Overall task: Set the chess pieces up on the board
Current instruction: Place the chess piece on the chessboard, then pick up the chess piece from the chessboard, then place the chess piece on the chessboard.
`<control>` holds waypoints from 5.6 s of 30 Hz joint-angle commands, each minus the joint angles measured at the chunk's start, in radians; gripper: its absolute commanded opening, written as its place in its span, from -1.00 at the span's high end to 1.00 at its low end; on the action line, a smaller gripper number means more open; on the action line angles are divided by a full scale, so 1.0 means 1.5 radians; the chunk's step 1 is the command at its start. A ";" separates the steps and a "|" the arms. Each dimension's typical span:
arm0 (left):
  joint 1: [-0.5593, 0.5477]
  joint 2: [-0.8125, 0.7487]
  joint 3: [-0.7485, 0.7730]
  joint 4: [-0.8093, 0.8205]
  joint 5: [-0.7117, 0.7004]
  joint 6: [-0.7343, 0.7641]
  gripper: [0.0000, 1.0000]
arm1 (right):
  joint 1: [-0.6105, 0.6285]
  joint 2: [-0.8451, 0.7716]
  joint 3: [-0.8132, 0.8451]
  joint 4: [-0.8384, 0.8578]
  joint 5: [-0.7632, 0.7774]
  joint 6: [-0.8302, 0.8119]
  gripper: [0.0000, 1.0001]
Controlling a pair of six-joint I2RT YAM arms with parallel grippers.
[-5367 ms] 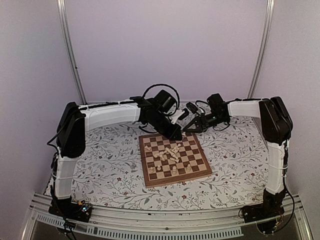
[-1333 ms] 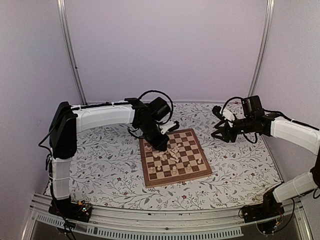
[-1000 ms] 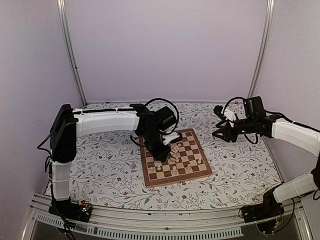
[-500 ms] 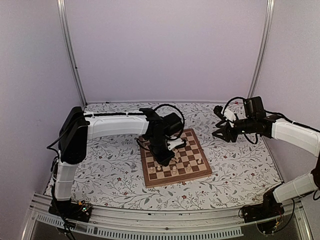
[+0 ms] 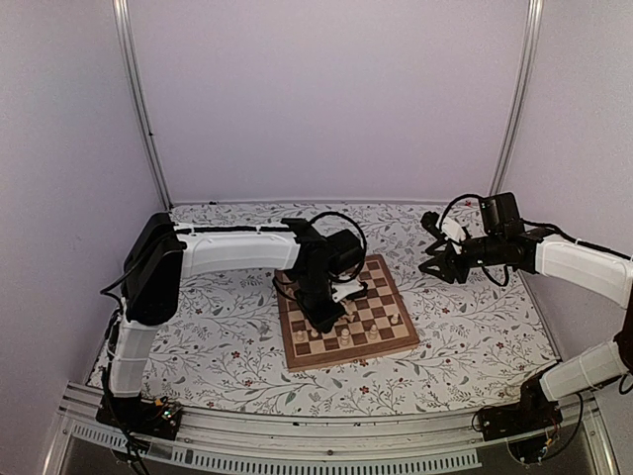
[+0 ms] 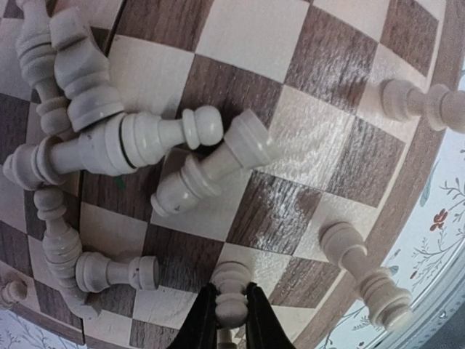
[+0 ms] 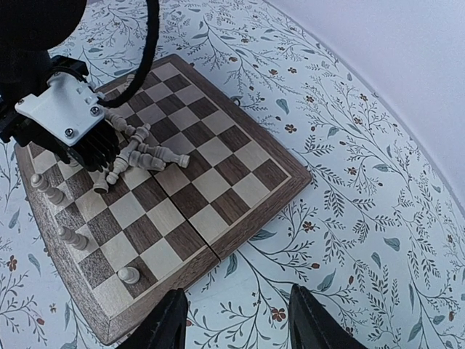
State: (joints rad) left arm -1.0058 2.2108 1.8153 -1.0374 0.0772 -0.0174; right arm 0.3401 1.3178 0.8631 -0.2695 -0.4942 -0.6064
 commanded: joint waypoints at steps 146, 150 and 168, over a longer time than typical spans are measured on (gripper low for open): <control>0.131 -0.315 -0.347 0.706 0.374 -0.179 0.27 | 0.152 0.293 0.419 -0.226 -0.249 0.133 0.63; 0.131 -0.311 -0.347 0.707 0.370 -0.181 0.29 | 0.152 0.293 0.417 -0.228 -0.257 0.131 0.63; 0.129 -0.368 -0.375 0.715 0.255 -0.160 0.05 | 0.152 0.292 0.412 -0.232 -0.285 0.125 0.62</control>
State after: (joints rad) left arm -0.8047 1.6325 1.2209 0.0528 0.5449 -0.2619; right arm 0.5682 1.7721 1.4635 -0.6071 -0.8803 -0.4122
